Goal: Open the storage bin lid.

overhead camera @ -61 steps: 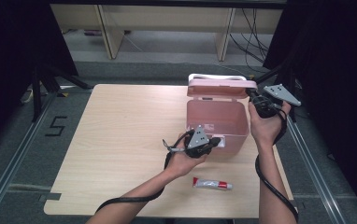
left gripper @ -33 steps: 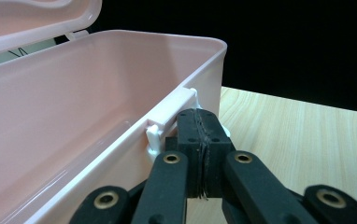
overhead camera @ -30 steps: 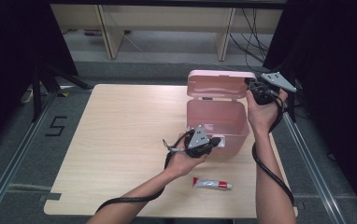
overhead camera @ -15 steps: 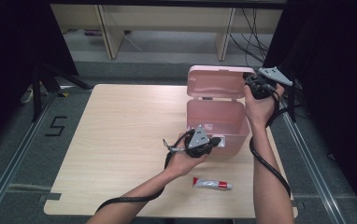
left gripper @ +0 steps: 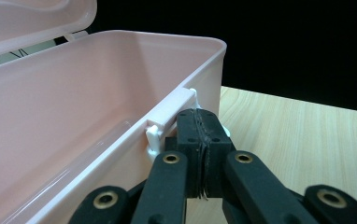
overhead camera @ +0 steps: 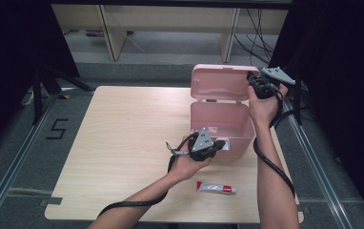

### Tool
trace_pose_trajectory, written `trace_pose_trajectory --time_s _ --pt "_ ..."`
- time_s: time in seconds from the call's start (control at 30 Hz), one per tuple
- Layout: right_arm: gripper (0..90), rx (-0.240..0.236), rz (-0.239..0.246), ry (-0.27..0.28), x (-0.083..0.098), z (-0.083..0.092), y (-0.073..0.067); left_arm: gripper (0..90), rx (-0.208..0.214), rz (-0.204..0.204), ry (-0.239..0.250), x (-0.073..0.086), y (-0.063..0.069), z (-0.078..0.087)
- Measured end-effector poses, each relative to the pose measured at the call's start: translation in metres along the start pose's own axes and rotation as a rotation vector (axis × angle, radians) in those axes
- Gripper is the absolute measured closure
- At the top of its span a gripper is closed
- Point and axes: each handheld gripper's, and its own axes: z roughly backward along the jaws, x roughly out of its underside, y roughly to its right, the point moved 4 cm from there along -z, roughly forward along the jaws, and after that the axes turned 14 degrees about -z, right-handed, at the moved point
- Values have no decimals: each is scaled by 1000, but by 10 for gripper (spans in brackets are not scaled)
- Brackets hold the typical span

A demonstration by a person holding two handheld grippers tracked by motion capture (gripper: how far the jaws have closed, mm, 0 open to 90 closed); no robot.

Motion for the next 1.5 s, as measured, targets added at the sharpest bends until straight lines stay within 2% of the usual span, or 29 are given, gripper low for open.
trace_pose_trajectory --time_s 0.03,0.33,0.37,0.47,0.5,0.67,0.77,0.93,0.97,1.0,1.1,1.2,1.23,1.43,1.47,1.5 --pt "900 1 16 1 0 -1 1 881 0 -1 0 0 0 0" --pt "900 20 9 -27 10 -11 8 881 -1 -1 1 0 0 0" --pt "900 22 19 -29 10 -11 9 881 -1 -1 2 0 0 0" --pt "900 28 4 -41 13 -12 9 881 -1 0 3 0 0 0" --pt "900 26 23 -40 14 -14 11 881 -1 0 2 0 0 0" --pt "900 31 5 -50 17 -14 11 881 -1 0 3 0 0 0" --pt "900 33 21 -59 18 -15 13 881 0 -1 4 1 0 0" --pt "900 36 23 -66 22 -19 12 881 0 0 5 1 0 0" --pt "900 38 2 -79 24 -19 10 881 2 0 3 1 0 0" --pt "900 38 2 -79 24 -19 10 881 2 0 3 1 0 0" --pt "900 37 35 -82 26 -22 12 881 1 0 2 1 0 0" --pt "900 41 29 -84 28 -23 12 881 1 0 1 1 0 0" --pt "900 45 9 -94 29 -23 11 881 1 -1 0 1 0 0" --pt "900 44 28 -107 34 -26 14 881 2 -2 1 1 0 0" --pt "900 55 1 -119 36 -25 13 881 2 -2 1 1 0 0" --pt "900 58 24 -122 38 -28 17 881 0 -2 3 1 0 0"
